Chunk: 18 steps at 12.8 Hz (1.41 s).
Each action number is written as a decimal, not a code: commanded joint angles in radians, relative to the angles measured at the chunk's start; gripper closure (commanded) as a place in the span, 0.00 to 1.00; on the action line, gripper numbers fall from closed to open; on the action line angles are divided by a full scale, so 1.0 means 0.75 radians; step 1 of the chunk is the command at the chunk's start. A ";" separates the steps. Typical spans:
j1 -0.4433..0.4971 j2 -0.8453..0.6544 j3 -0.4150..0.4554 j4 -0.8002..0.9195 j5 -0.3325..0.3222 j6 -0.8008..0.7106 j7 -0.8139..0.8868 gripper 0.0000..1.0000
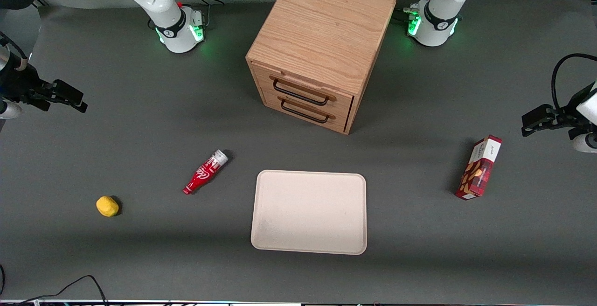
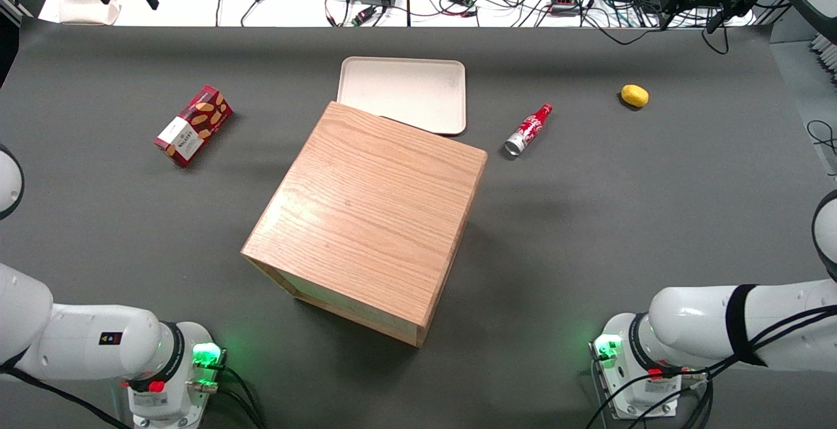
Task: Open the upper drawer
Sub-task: 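Move the right gripper toward the upper drawer's black handle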
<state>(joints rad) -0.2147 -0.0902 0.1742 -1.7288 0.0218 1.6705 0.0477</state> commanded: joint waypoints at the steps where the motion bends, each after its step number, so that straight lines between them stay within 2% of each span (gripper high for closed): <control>1: 0.012 -0.002 -0.003 0.010 0.004 -0.014 0.033 0.00; 3: 0.020 0.002 0.001 0.022 0.006 -0.012 0.016 0.00; 6: 0.141 0.079 0.056 0.133 0.014 -0.020 0.002 0.00; 8: 0.153 0.167 0.192 0.216 0.018 -0.022 0.000 0.00; 10: 0.155 0.267 0.384 0.288 0.008 -0.025 0.012 0.00; 13: 0.155 0.416 0.656 0.313 -0.098 0.032 -0.067 0.00; 14: 0.155 0.465 0.734 0.323 -0.103 0.075 -0.126 0.00; 16: 0.180 0.578 0.825 0.323 -0.103 0.153 -0.208 0.00; 18: 0.261 0.678 0.839 0.323 -0.117 0.202 -0.213 0.00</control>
<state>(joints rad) -0.0643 0.3212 0.7900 -1.5397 -0.0399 1.8082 -0.0770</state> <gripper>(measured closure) 0.000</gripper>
